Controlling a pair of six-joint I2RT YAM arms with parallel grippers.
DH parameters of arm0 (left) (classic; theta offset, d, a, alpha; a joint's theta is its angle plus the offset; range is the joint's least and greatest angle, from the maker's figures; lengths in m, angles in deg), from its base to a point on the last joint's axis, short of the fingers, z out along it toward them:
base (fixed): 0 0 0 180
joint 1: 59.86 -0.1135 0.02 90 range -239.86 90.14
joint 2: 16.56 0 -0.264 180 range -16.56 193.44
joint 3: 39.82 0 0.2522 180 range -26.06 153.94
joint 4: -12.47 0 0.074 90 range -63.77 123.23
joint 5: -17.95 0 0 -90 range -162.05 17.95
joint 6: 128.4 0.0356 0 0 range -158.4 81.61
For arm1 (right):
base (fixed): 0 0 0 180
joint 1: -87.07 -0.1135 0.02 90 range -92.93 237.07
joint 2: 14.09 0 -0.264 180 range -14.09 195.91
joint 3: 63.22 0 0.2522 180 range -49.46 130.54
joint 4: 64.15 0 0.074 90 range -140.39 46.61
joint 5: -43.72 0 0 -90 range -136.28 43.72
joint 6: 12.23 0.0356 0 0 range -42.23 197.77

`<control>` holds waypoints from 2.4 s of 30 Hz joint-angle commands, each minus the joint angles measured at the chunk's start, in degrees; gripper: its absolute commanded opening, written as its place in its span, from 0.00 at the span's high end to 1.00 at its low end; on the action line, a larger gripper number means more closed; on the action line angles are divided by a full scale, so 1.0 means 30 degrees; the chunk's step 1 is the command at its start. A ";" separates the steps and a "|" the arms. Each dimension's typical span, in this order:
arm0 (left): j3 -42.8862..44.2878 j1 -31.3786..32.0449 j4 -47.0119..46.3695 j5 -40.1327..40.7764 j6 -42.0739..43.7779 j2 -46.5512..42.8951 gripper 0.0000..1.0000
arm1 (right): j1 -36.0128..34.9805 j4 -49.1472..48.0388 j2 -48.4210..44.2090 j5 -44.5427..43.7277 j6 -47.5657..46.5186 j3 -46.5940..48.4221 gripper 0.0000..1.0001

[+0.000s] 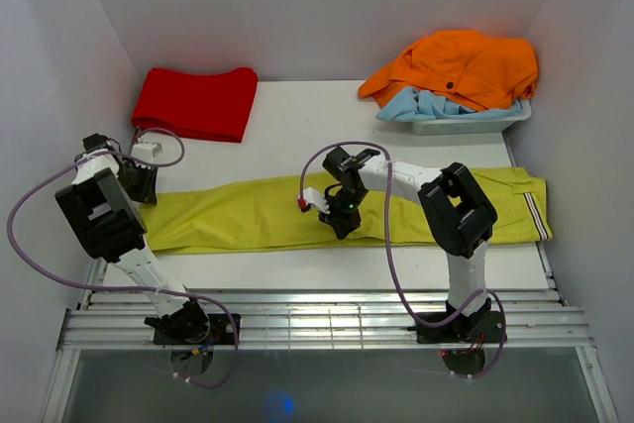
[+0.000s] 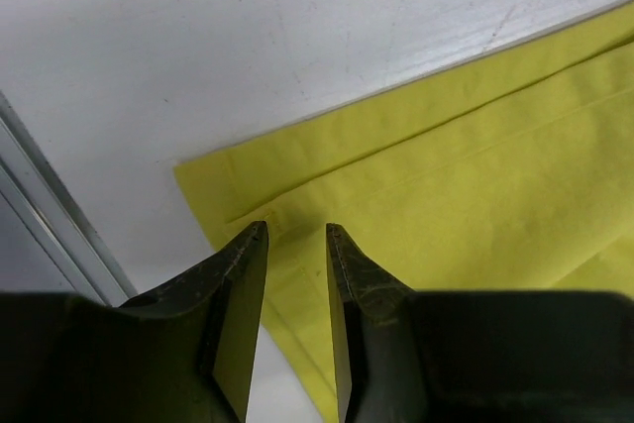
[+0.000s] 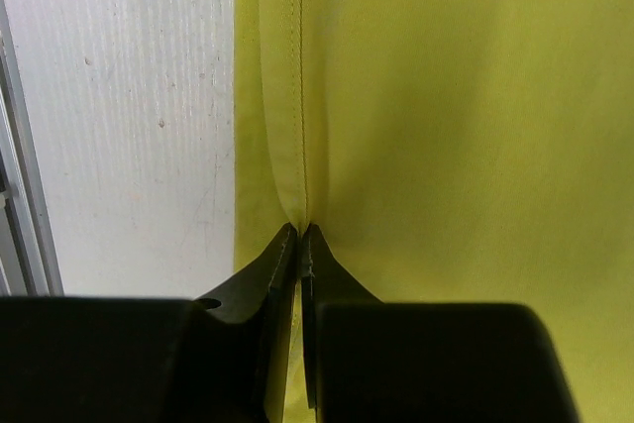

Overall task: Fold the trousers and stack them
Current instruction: Fold the trousers

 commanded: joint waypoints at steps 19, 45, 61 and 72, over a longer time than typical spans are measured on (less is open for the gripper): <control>0.0278 -0.0235 -0.0099 0.1691 0.0459 0.0452 0.54 | -0.0130 0.0446 0.0056 0.0118 0.0034 -0.0159 0.92; 0.3032 -0.0586 0.1481 0.0931 -0.0154 0.0542 0.25 | -0.0043 0.0241 -0.0733 0.1023 0.2548 0.2439 0.31; -0.2825 0.0614 0.0461 0.0659 -0.0770 -0.2278 0.40 | 0.9330 0.2438 -0.6681 -0.0663 0.1679 -0.3493 0.67; 0.5248 0.0585 0.0280 0.2395 -0.3112 0.4983 0.48 | 1.0768 0.0300 -0.4311 -0.3636 0.1001 -0.6812 0.70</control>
